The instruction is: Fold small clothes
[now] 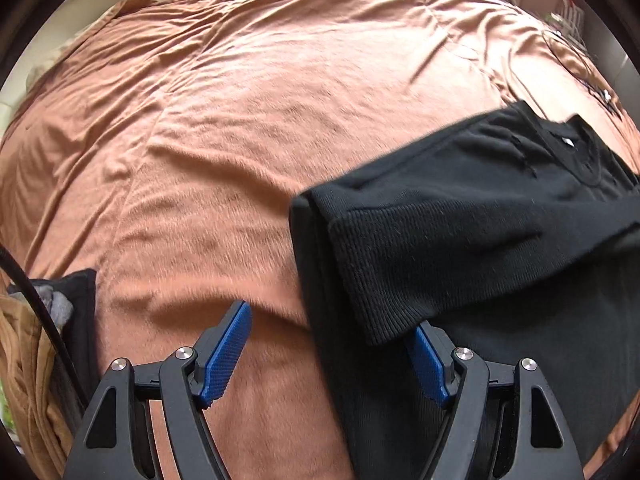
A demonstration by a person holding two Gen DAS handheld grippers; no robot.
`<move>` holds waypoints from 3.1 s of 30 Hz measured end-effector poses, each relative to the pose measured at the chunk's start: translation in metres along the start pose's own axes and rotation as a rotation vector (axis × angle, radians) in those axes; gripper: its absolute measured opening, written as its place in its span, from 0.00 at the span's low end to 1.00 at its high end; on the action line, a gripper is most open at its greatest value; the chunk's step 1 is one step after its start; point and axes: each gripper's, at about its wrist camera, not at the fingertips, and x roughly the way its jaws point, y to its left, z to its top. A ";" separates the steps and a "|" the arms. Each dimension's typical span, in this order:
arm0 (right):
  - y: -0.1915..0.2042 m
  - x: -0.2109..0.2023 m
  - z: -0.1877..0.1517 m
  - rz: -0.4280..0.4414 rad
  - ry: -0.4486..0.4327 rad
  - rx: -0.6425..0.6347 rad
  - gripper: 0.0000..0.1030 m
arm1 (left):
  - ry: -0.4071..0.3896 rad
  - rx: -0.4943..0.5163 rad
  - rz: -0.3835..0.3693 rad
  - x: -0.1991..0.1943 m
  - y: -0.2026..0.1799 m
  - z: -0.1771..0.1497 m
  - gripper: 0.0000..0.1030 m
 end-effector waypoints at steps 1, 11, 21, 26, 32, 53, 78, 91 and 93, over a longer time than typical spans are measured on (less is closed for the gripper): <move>-0.001 0.003 0.003 0.002 -0.005 0.010 0.75 | -0.005 -0.013 -0.001 0.003 0.002 0.006 0.75; -0.022 0.027 0.034 0.037 -0.082 0.120 0.75 | -0.082 -0.108 0.003 0.011 0.013 0.053 0.74; -0.037 0.037 0.029 0.181 -0.079 0.091 0.75 | -0.099 -0.138 -0.075 0.013 0.011 0.065 0.66; -0.041 0.057 0.042 0.212 -0.038 0.090 0.66 | -0.087 -0.143 -0.087 0.024 0.010 0.066 0.60; -0.057 0.095 0.062 0.308 0.047 0.193 0.54 | -0.074 -0.161 -0.112 0.033 0.010 0.071 0.51; -0.076 0.001 0.032 0.212 -0.224 0.191 0.05 | -0.275 -0.148 -0.028 -0.024 -0.002 0.083 0.09; -0.063 -0.016 -0.008 0.188 -0.041 0.120 0.50 | -0.131 -0.216 -0.083 -0.022 0.010 0.031 0.17; -0.069 -0.045 -0.079 0.243 0.021 0.152 0.50 | -0.091 -0.245 -0.171 -0.044 -0.002 -0.048 0.35; -0.067 -0.048 -0.091 0.247 0.027 0.161 0.50 | -0.087 -0.247 -0.177 -0.046 -0.004 -0.059 0.35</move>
